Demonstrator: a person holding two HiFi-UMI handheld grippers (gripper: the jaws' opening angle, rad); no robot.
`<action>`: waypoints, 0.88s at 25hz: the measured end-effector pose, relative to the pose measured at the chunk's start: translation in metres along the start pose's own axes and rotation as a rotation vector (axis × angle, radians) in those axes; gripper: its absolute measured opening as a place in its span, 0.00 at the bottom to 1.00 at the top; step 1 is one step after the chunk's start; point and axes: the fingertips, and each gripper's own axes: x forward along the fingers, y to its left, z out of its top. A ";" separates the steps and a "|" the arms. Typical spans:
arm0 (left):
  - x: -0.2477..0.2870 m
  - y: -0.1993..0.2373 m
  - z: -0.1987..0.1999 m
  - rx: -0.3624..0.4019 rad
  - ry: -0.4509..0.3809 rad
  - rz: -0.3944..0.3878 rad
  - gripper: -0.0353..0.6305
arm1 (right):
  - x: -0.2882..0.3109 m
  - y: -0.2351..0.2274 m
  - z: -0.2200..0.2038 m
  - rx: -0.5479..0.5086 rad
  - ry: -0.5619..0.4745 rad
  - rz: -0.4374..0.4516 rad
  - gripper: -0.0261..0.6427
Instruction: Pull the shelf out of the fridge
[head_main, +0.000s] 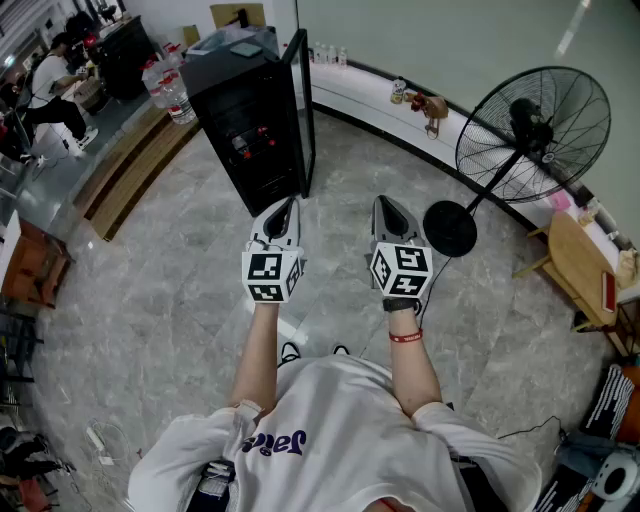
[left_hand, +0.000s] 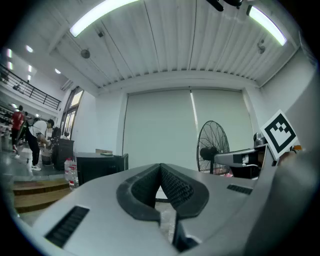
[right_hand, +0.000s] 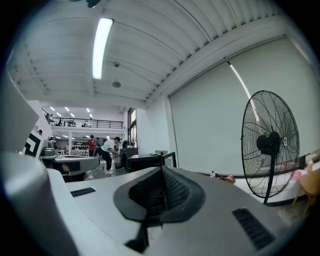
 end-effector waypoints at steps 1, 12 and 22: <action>0.003 -0.005 -0.001 0.004 0.002 0.006 0.08 | 0.001 -0.006 -0.001 0.005 0.000 0.007 0.06; -0.002 -0.034 -0.031 -0.017 0.081 0.060 0.08 | 0.006 -0.013 -0.029 0.120 0.007 0.142 0.06; 0.011 0.017 -0.055 -0.066 0.093 0.142 0.08 | 0.063 0.011 -0.053 0.131 0.060 0.211 0.06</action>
